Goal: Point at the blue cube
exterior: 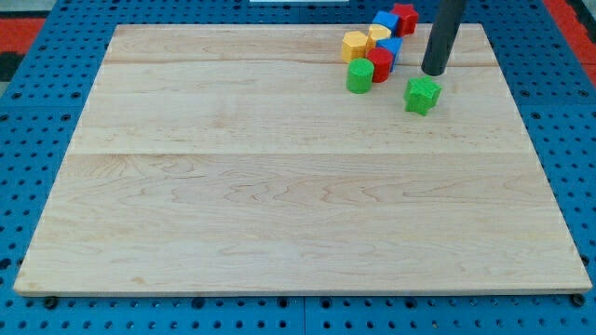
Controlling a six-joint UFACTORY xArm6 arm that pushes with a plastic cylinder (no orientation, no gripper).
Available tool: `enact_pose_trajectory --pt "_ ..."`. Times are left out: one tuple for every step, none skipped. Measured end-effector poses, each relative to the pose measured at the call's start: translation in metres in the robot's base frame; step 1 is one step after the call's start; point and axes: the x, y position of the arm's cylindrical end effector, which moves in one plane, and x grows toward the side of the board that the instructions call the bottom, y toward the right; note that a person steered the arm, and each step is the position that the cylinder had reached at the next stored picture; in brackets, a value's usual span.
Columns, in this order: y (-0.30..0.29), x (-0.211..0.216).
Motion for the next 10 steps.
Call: enact_pose_trajectory --pt "0.0 0.0" --pt "0.018 -0.007" --pt "0.045 -0.025" --pt "0.043 -0.054" --pt "0.01 -0.06" --pt "0.003 -0.064" --pt "-0.016 -0.067" --pt "-0.036 -0.07" --pt "-0.035 -0.071" --pt "-0.035 -0.071"
